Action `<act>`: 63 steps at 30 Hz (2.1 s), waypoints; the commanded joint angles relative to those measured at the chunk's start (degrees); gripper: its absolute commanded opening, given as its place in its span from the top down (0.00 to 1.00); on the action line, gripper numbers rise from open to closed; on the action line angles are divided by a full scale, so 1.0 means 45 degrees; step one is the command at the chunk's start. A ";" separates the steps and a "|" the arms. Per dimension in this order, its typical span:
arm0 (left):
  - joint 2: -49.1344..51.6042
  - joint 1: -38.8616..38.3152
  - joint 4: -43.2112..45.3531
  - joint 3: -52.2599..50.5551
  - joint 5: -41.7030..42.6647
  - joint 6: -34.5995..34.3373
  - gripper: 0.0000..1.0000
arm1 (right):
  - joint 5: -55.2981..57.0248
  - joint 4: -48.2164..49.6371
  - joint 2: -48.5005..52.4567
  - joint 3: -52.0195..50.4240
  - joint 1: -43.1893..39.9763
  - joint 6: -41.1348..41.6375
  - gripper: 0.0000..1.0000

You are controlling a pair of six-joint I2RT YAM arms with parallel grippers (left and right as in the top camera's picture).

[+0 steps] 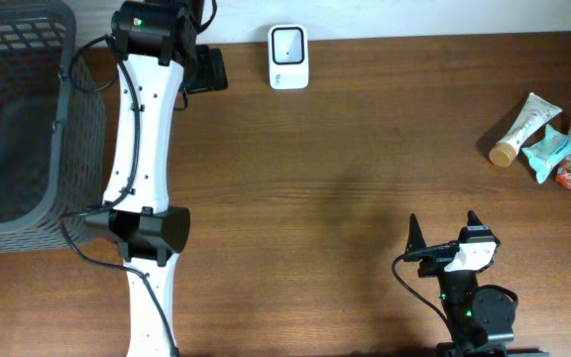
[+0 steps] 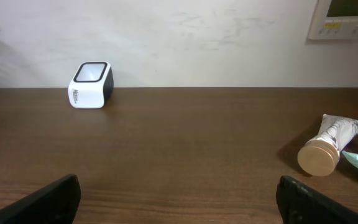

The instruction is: Scan the item barcode

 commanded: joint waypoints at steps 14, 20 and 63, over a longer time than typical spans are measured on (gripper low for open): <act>-0.0243 -0.0049 -0.0015 -0.0039 -0.0146 0.0199 0.01 | 0.0063 -0.0034 -0.0112 -0.0107 -0.0068 0.0097 0.01; -0.2385 -0.0631 0.0243 -0.0845 -0.0160 0.0141 0.01 | 0.0068 -0.0034 -0.0112 -0.0107 -0.0068 0.0097 0.01; -2.9638 0.1836 1.8816 -3.3393 0.3084 0.3245 0.01 | 0.0068 -0.0034 -0.0112 -0.0107 -0.0068 0.0097 0.01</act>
